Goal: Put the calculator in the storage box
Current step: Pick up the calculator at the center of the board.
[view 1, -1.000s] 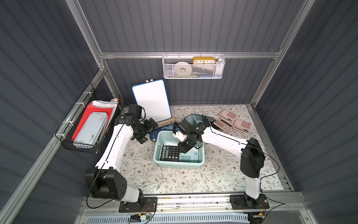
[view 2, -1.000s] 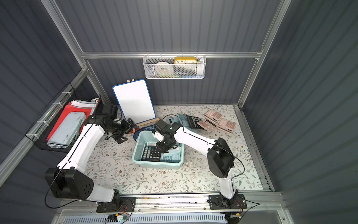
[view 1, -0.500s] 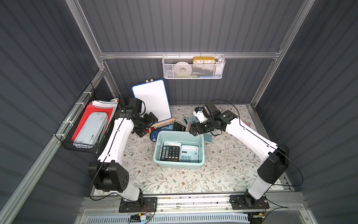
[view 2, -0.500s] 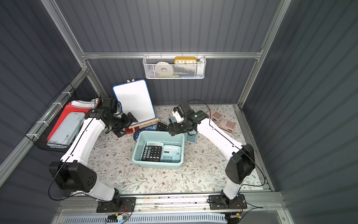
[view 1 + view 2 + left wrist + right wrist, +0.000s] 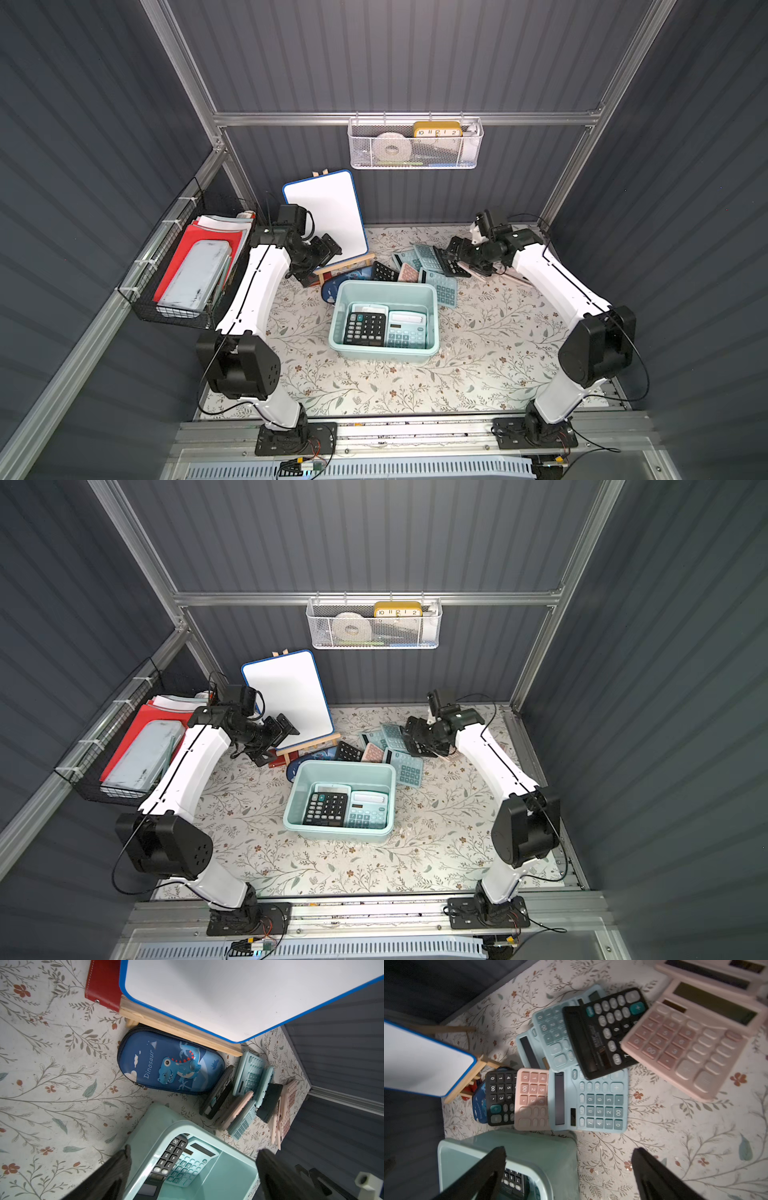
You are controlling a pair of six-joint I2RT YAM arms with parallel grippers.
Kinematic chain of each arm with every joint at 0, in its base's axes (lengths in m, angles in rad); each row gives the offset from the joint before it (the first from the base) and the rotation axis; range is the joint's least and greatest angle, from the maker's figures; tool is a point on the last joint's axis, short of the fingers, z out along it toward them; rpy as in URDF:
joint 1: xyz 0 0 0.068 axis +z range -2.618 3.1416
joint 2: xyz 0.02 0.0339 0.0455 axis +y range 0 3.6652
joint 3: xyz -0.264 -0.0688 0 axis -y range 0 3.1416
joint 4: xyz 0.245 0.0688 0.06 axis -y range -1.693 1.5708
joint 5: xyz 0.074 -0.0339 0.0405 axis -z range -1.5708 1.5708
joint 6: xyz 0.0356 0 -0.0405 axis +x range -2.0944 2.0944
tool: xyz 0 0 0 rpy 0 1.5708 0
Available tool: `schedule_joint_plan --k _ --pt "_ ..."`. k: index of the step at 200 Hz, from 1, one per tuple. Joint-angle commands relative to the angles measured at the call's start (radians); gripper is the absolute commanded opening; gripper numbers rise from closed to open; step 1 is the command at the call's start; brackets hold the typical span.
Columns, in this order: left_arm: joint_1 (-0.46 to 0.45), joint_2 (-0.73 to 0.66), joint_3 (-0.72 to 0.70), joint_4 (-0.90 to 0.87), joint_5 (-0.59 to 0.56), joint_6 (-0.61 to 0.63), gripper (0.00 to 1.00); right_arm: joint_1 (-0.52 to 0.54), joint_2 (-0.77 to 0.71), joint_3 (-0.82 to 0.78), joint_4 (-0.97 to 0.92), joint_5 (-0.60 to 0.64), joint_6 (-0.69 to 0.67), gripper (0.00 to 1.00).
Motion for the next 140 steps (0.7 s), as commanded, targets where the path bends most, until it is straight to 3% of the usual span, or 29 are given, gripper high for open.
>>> schedule_joint_plan --k 1,26,59,140 --pt "0.007 0.014 0.029 -0.003 0.019 0.024 0.99 -0.067 -0.034 -0.102 0.085 -0.105 0.161 0.99" --pt "0.008 0.022 0.033 -0.005 0.022 0.029 0.99 -0.123 -0.088 -0.217 0.180 -0.080 0.278 0.99" --pt "0.008 0.034 0.046 -0.007 0.034 0.036 0.99 -0.202 -0.072 -0.295 0.229 -0.135 0.398 0.98" --pt "0.009 0.028 0.052 -0.020 0.027 0.049 0.99 -0.254 0.043 -0.404 0.570 -0.185 0.749 0.89"
